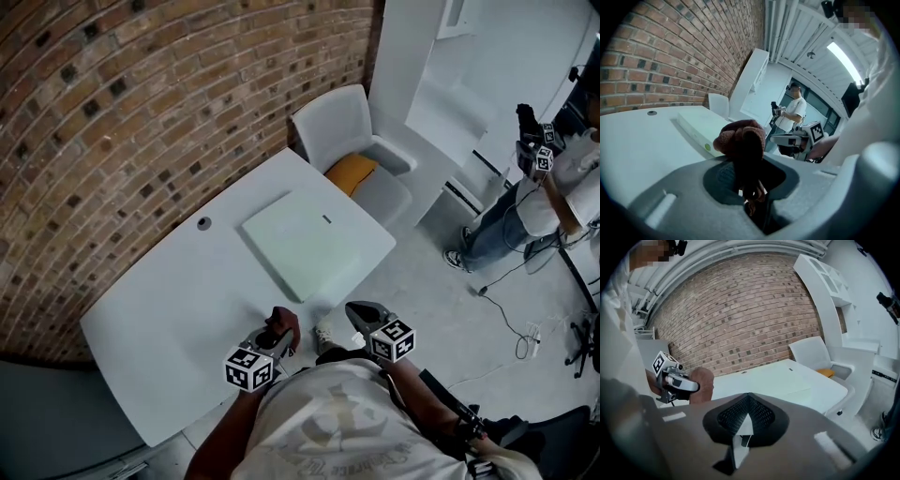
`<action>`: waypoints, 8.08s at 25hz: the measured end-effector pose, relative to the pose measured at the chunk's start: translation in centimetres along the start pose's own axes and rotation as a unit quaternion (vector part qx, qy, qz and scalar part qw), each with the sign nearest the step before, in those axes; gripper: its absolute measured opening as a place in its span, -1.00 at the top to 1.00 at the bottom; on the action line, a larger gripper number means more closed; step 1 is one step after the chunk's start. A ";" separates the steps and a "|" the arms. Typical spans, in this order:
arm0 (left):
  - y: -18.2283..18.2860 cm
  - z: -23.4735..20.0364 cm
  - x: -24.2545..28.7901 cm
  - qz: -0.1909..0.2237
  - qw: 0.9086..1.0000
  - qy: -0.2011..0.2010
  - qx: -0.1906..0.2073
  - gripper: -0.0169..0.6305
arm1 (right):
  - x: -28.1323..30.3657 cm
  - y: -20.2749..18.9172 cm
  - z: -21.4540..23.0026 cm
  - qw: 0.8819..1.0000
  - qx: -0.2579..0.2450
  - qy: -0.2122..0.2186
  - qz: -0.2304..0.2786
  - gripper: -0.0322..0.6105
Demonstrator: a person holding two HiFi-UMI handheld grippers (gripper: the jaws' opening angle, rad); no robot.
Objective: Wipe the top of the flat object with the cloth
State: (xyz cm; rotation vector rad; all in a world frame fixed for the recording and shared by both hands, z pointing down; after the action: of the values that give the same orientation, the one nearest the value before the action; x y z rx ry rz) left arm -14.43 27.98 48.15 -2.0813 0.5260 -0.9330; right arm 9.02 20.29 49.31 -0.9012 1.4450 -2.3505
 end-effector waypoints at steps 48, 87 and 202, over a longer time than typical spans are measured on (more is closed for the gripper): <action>26.5 -24.9 19.1 0.007 0.989 0.147 -0.024 0.71 | 24.1 10.3 22.2 0.969 0.017 0.121 -0.213 0.54; 22.4 -33.5 26.4 -0.289 0.952 0.088 -0.049 0.72 | 24.2 10.5 22.5 0.968 -0.006 0.123 -0.220 0.59; 20.8 -20.5 27.9 -0.257 0.962 0.095 0.015 0.72 | 20.9 8.5 21.3 0.972 -0.017 0.087 -0.218 0.56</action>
State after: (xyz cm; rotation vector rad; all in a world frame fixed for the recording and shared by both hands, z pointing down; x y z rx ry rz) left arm -13.18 -12.15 52.68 -2.1530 0.0539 -1.4368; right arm 4.81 -9.53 56.71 -1.1451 1.4775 -2.7891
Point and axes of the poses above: the fingertips, and each gripper's own axes: x forward along the fingers, z to its right, y out of its top, the point moved 7 cm from there along -x, backward along the fingers
